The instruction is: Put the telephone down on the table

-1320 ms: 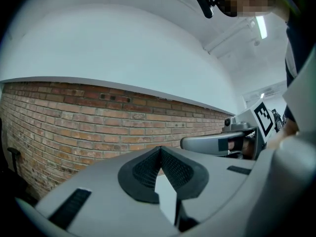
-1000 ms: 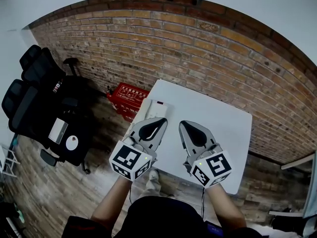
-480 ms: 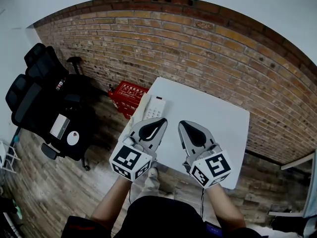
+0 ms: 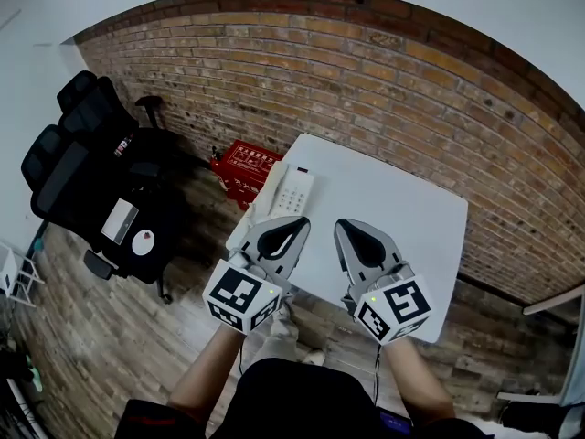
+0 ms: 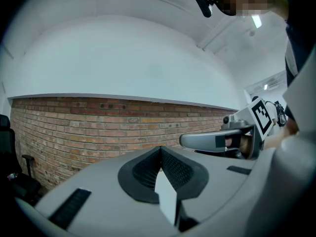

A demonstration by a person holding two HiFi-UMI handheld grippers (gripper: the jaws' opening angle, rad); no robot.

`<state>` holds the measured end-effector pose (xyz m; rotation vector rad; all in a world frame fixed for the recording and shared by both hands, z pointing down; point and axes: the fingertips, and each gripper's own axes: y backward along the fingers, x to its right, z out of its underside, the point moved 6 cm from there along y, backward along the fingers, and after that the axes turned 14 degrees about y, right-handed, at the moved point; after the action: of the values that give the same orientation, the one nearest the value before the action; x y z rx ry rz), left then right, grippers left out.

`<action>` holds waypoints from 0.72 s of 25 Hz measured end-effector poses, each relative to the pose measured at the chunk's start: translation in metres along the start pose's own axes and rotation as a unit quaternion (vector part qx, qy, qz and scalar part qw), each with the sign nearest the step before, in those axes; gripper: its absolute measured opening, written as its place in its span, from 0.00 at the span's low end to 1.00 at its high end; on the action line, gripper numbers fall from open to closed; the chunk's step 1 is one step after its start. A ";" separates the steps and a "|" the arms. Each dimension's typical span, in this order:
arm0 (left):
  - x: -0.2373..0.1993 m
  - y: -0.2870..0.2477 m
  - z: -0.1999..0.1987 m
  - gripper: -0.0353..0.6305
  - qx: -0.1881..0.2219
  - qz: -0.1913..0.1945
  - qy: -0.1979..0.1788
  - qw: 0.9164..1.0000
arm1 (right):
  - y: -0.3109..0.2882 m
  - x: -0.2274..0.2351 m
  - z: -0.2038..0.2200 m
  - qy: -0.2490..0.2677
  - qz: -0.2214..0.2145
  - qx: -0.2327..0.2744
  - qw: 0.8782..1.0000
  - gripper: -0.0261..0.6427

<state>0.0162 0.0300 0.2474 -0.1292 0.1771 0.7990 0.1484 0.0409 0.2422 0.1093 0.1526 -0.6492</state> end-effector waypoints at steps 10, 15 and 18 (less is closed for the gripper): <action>-0.001 0.015 -0.004 0.06 0.008 -0.006 -0.003 1.000 | -0.002 -0.014 -0.006 0.008 -0.011 0.002 1.000 0.06; -0.005 0.025 -0.009 0.07 0.010 -0.004 -0.003 1.000 | -0.008 -0.024 -0.012 0.009 -0.011 0.003 1.000 0.06; -0.010 0.031 -0.010 0.07 0.009 -0.001 -0.001 1.000 | -0.012 -0.031 -0.014 0.011 -0.011 0.001 1.000 0.06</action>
<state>-0.0140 0.0428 0.2381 -0.1118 0.1820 0.7951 0.1151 0.0514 0.2333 0.1162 0.1747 -0.6692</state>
